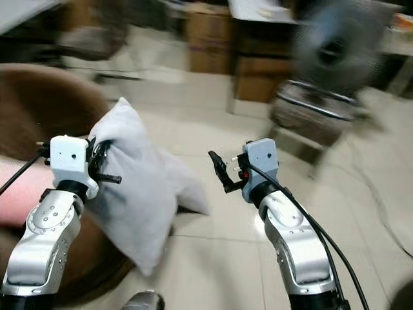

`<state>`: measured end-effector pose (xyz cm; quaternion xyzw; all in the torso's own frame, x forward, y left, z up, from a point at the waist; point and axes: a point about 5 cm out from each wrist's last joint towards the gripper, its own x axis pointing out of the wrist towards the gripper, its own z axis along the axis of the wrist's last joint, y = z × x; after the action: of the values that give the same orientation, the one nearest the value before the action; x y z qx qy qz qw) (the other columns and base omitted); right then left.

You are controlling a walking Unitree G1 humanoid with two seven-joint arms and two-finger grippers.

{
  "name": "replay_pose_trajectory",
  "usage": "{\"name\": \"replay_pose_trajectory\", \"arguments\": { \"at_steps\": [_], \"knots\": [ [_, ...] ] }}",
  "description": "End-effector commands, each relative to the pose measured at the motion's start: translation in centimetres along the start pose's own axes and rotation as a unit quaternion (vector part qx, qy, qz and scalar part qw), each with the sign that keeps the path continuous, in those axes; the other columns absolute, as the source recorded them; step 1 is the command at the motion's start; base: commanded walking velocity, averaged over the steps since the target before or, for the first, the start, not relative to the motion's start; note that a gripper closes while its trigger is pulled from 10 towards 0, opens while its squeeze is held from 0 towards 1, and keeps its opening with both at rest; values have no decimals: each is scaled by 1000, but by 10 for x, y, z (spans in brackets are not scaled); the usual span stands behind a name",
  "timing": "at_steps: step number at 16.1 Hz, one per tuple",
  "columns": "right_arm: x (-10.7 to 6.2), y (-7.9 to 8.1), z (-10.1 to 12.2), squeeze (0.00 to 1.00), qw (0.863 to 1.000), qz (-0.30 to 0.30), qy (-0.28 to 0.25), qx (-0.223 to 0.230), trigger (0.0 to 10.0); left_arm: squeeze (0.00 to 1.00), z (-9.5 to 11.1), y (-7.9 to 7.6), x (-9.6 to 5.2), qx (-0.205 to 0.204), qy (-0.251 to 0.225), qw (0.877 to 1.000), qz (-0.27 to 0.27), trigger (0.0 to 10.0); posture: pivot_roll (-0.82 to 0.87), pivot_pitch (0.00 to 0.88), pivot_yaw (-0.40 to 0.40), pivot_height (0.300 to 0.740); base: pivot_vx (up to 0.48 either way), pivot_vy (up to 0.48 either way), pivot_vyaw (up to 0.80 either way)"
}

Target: Move the pillow to the sofa from floor

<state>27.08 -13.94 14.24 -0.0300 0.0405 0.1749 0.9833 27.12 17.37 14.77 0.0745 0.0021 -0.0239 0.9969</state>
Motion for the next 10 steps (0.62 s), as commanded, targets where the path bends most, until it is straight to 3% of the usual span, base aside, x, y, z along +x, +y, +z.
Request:
{"name": "replay_pose_trajectory", "arguments": {
  "at_steps": [1,3,8,10],
  "knots": [
    [1,-8,3,0,1000,-20,-6,-7,10000,0,13,0,2,7,-33,999,3,10000,44,0,-5,740,0,-319,800],
    [0,-13,3,0,999,-40,-12,9,10000,0,14,3,3,-10,-33,999,9,10000,45,0,-3,740,0,0,0],
    [0,-13,7,0,998,-46,-30,15,10000,0,16,4,5,-7,-40,999,-5,10000,51,0,1,740,0,0,0],
    [0,-6,7,0,999,-32,-35,3,10000,0,17,5,6,-9,-37,999,-11,10000,54,0,2,740,311,0,0]
  ]
}}
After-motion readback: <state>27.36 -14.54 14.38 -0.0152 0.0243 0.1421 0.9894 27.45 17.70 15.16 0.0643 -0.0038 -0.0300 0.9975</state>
